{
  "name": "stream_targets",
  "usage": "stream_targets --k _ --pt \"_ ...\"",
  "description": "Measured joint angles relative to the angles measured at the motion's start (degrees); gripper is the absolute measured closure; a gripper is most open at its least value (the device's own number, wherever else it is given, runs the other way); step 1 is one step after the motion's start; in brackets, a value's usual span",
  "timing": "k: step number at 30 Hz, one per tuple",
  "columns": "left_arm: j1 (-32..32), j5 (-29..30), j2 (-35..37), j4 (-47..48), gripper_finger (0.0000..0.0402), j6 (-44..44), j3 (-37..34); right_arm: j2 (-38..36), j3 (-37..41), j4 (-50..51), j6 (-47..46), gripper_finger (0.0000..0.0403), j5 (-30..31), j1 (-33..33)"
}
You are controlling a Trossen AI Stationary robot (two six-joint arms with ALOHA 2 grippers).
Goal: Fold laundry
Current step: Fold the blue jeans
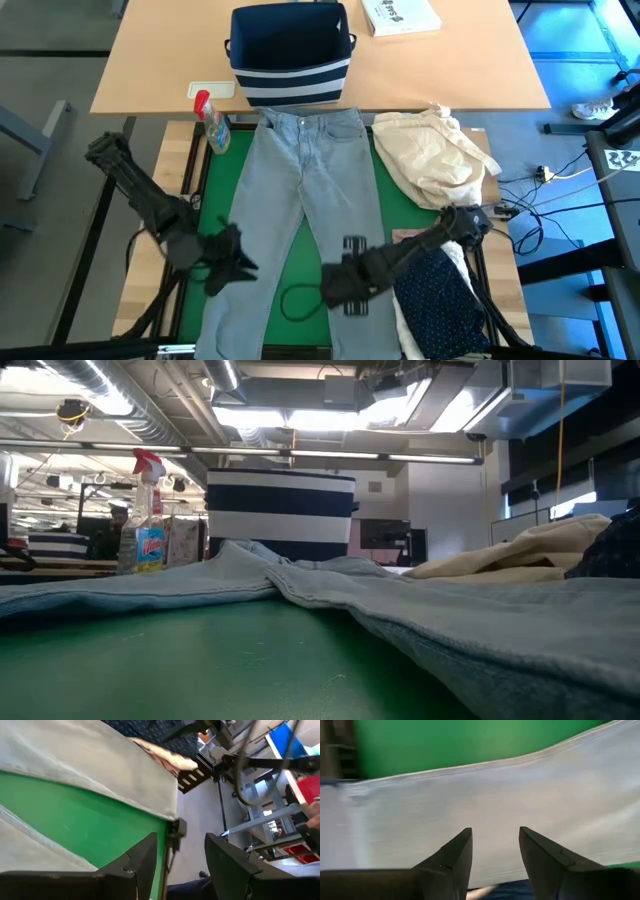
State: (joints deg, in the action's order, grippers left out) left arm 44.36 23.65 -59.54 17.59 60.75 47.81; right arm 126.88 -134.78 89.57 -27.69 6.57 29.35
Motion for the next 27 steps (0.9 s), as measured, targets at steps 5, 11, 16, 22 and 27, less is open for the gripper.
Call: stream_targets --k 5,11,16,22,27 --pt "-11.16 -8.12 1.87 2.04 0.0244 -4.22 0.0 -3.03 1.89 -0.02 8.12 0.0249 2.31 -6.4" --pt "-20.49 -13.07 4.3 8.23 0.0244 -6.99 0.0 -9.08 12.13 -2.51 10.82 0.0251 3.02 -15.49" --pt "-25.66 -16.07 7.55 13.62 0.0244 -12.89 0.0 -16.47 27.36 -14.21 11.09 0.0252 -1.75 -24.4" --pt "-31.46 -17.58 12.82 21.92 0.0244 -23.67 0.0 -23.56 44.27 -26.35 -0.26 0.0252 -5.29 -35.43" --pt "-36.75 -15.9 16.77 26.18 0.0244 -34.1 0.01 -24.65 50.71 -29.1 -8.17 0.0252 -4.45 -42.84"
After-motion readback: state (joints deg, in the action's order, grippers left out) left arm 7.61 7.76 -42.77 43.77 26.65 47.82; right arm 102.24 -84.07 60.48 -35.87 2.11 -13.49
